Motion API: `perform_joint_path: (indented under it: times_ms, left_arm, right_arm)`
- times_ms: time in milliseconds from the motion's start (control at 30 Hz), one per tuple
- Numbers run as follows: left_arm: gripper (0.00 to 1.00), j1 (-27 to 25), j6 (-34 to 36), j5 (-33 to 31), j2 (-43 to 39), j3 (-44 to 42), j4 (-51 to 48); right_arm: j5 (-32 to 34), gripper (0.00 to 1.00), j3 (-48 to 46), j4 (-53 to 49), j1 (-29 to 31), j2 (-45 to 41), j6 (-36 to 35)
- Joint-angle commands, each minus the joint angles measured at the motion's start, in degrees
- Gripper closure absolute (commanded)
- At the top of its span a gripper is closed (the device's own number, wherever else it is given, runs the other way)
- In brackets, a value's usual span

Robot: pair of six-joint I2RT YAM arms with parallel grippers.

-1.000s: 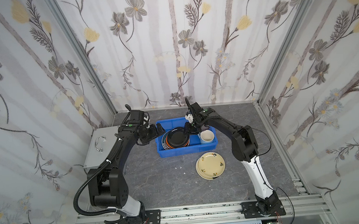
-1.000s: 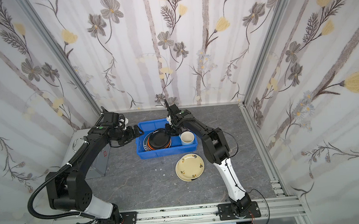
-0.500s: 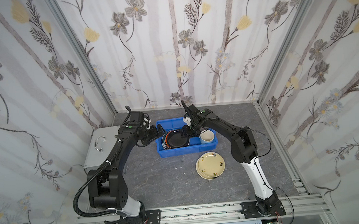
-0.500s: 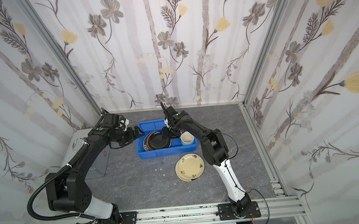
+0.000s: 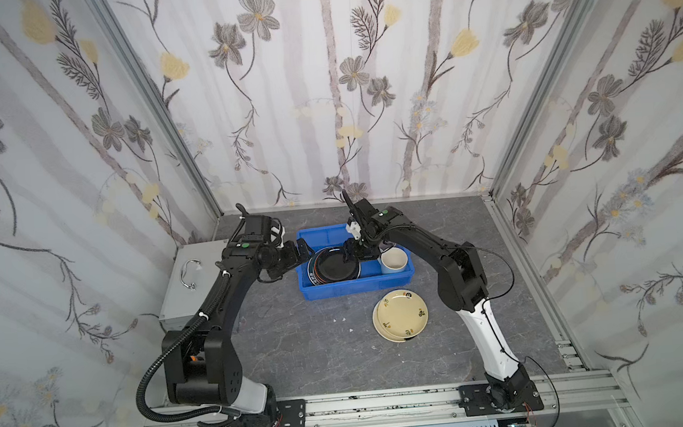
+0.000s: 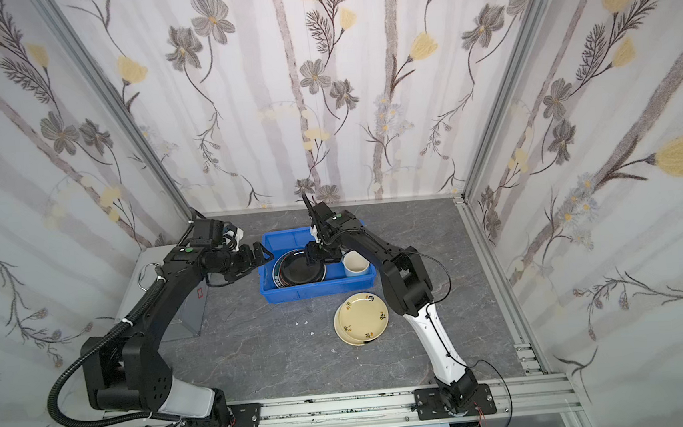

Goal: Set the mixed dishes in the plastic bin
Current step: 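Open both grippers to release the black plate in the bin, then move both grippers back to the cream plate stack on the table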

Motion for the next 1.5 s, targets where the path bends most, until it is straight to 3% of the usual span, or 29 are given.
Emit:
perform_joint_path:
  times_ms: [0, 267, 733, 933, 1333, 1467]
  left_arm:
    - [0.0, 0.25, 1.24, 0.59, 0.08, 0.05, 0.86]
    - [0.0, 0.63, 1.42, 1.34, 1.13, 0.08, 1.13]
    - [0.0, 1.27, 1.95, 2.04, 1.32, -0.46, 0.61]
    - [0.0, 1.42, 1.95, 2.28, 1.2, -0.56, 0.6]
    - [0.0, -0.66, 1.07, 3.61, -1.6, -2.75, 0.81]
    - [0.07, -6.42, 0.07, -0.86, -4.46, -3.79, -0.81]
  right_arm:
    - [2.91, 0.36, 0.48, -0.09, 0.02, -0.41, -0.2]
    - [3.03, 0.44, 0.43, -1.1, 0.2, -0.25, 0.24]
    - [-0.66, 0.43, 0.78, 2.54, 1.78, 1.09, 2.23]
    - [2.24, 0.42, 1.22, 2.4, 1.4, -0.03, 1.92]
    - [6.08, 0.42, 0.12, -2.19, 0.94, -13.31, -0.84]
    - [7.6, 0.43, -9.94, -1.45, 1.03, -22.76, -1.58]
